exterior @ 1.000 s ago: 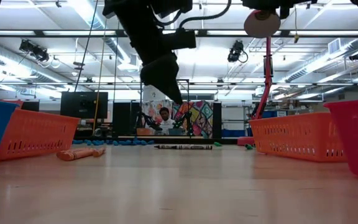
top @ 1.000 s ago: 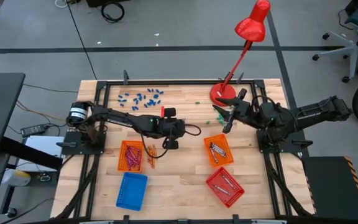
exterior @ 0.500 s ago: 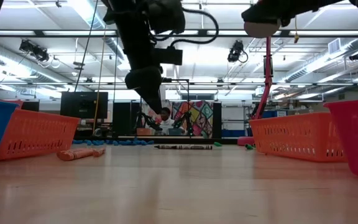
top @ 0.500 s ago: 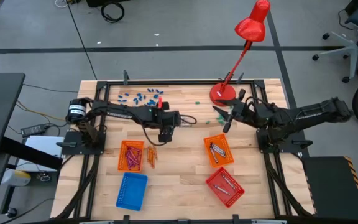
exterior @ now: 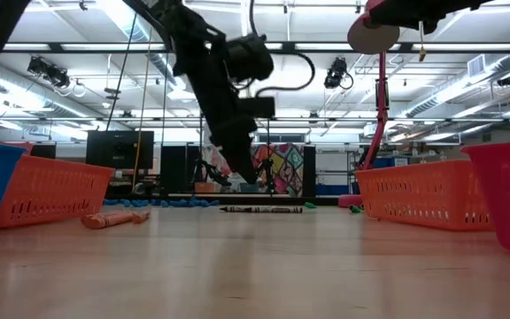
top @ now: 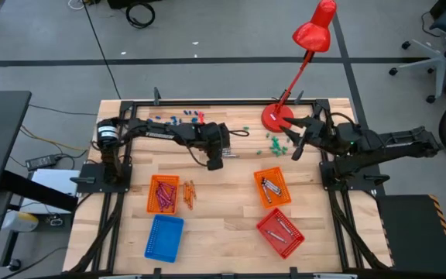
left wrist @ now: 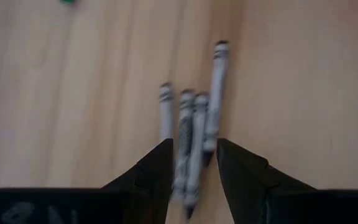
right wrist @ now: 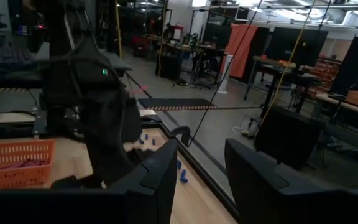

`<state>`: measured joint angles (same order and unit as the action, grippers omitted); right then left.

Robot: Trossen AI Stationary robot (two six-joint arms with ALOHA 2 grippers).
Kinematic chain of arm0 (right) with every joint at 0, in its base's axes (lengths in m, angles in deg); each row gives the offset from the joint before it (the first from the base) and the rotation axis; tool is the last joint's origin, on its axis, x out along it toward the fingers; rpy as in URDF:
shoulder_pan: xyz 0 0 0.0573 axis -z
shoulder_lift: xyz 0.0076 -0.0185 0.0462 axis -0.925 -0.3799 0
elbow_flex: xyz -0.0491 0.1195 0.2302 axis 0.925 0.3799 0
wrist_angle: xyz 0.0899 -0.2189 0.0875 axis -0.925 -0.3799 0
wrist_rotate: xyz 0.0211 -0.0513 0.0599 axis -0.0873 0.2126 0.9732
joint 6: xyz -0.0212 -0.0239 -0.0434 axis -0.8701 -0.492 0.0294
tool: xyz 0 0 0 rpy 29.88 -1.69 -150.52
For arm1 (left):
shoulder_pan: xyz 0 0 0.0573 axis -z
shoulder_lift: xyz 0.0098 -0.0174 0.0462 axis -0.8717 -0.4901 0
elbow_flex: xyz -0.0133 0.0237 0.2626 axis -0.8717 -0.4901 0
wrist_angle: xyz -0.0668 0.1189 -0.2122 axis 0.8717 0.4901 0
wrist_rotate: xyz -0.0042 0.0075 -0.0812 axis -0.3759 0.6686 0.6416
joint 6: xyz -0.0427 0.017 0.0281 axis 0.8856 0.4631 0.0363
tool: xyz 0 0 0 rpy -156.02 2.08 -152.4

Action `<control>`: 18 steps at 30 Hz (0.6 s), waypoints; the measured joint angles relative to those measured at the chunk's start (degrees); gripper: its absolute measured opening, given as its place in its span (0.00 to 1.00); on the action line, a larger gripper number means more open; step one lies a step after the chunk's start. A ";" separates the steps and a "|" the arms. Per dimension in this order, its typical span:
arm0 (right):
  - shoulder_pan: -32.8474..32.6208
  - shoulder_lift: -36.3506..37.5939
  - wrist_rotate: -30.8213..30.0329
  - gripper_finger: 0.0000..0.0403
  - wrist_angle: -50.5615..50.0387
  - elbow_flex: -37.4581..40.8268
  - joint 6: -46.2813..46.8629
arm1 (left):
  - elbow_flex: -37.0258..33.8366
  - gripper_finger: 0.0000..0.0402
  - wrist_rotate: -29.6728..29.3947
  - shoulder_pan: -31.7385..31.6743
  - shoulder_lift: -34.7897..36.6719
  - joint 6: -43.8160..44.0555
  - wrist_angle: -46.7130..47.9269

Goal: Sort crayons
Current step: Put the black crayon into the right orange bin

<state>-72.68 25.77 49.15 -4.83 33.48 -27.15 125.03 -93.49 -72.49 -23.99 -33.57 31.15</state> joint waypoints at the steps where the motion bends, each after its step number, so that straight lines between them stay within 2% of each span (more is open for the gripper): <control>1: -0.01 -0.03 0.01 0.35 -0.08 0.00 0.00 | 0.00 0.34 0.95 0.16 -1.02 -0.51 -1.39; 9: 0.03 -0.85 0.13 0.35 0.94 0.00 0.00 | 0.07 0.34 1.89 1.13 -5.53 -2.37 -12.77; 18: 0.71 -1.54 0.24 0.35 0.85 -0.02 -0.07 | 0.06 0.34 2.00 1.16 -8.98 -2.21 -15.16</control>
<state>-71.97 24.23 49.40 -3.97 33.45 -27.22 125.08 -91.49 -71.33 -32.97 -35.78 15.99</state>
